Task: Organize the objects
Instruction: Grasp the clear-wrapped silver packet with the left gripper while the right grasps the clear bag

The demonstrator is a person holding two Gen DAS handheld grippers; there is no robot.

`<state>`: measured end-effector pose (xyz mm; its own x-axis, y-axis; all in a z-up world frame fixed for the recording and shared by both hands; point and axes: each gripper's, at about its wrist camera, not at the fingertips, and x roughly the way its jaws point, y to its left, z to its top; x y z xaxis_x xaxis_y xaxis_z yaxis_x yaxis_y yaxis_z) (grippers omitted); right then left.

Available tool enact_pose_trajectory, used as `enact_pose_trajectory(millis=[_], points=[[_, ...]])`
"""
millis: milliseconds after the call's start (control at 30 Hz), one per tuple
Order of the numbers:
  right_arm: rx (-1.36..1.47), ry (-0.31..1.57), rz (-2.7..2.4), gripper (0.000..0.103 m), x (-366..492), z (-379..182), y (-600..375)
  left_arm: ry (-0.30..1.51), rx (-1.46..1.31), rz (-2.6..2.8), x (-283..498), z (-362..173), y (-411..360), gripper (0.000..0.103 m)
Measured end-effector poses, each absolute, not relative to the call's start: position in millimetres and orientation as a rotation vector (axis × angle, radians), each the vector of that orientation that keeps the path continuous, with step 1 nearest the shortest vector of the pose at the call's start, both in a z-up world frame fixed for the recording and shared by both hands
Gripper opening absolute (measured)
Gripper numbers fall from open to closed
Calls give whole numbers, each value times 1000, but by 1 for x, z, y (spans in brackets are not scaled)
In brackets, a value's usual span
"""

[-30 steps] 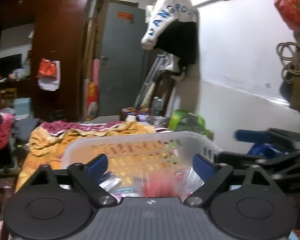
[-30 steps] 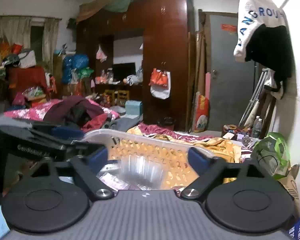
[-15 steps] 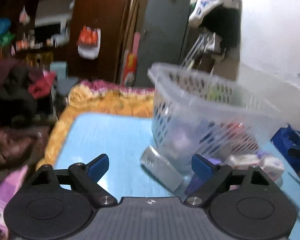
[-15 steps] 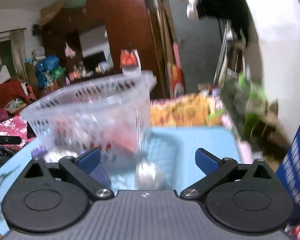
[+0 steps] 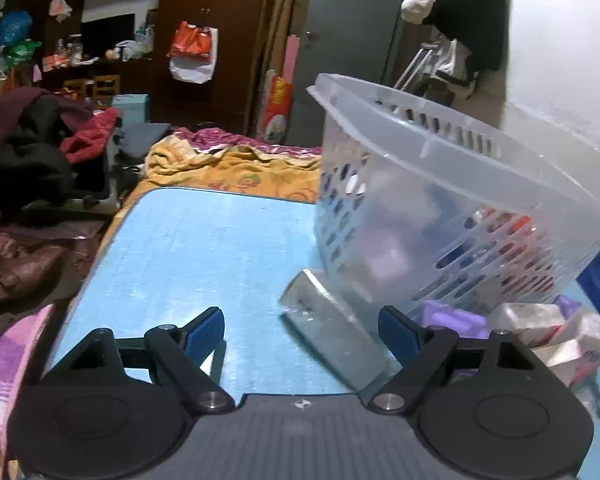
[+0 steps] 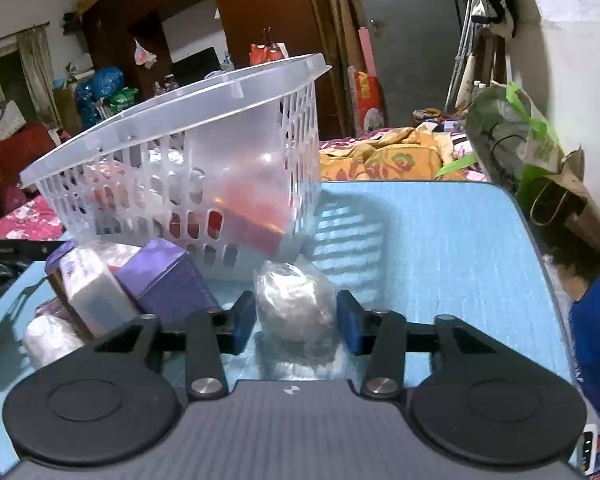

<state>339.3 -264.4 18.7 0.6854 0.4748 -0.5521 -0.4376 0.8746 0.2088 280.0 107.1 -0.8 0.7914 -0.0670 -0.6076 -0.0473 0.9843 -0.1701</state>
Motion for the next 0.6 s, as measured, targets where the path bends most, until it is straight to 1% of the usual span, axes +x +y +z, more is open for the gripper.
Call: enact_pose_trajectory(millis=[133,300,367,400,433,467,600], points=[[48,629,507,47,330,20,-265,659,-224,-8,279,-4,109,87],[37,625,497,47,328,22,-263,665,-122,40,284,-6,85,85],[43,629,505,47,328,22,-263,659,-113,49,285,-6,84,81],[46,629,506,47,328,22,-263,653,-109,47,284,-6,85,69],[47,627,505,47,328,22,-263,646,-112,37,282,-5,86,49],[44,626,506,47,327,22,-263,645,-126,14,280,-4,88,40],[30,622,508,47,325,22,-262,623,-77,-10,268,-3,88,39]])
